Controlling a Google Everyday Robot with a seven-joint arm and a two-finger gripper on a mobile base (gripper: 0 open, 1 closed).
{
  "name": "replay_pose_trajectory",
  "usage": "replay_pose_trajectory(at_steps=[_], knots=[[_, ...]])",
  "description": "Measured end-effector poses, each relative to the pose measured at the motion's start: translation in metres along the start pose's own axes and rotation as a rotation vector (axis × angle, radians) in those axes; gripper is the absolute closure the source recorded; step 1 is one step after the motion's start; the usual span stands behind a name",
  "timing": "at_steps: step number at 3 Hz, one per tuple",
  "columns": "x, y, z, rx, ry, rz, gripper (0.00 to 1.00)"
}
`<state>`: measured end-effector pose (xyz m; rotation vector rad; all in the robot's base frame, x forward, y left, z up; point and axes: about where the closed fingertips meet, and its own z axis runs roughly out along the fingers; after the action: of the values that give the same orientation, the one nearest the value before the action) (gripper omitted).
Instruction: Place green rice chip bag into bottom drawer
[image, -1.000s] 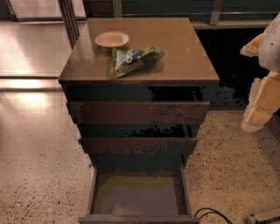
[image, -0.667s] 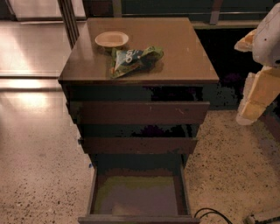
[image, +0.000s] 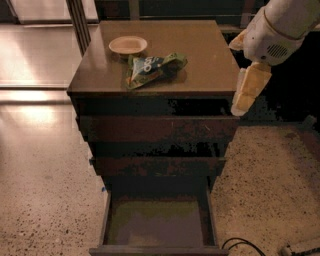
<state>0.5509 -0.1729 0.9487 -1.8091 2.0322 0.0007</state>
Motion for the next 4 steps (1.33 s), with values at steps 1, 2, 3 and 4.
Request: replay_pose_trajectory(at_steps=[1,2,3,4], knots=[[0.000,0.000,0.000,0.000,0.000,0.000,0.00],[-0.008,-0.014,0.004,0.036,-0.008,-0.022,0.00],[-0.022,-0.049,0.017,0.081,-0.026,-0.068,0.00],[-0.037,-0.081,0.031,0.086,-0.059,-0.109,0.00]])
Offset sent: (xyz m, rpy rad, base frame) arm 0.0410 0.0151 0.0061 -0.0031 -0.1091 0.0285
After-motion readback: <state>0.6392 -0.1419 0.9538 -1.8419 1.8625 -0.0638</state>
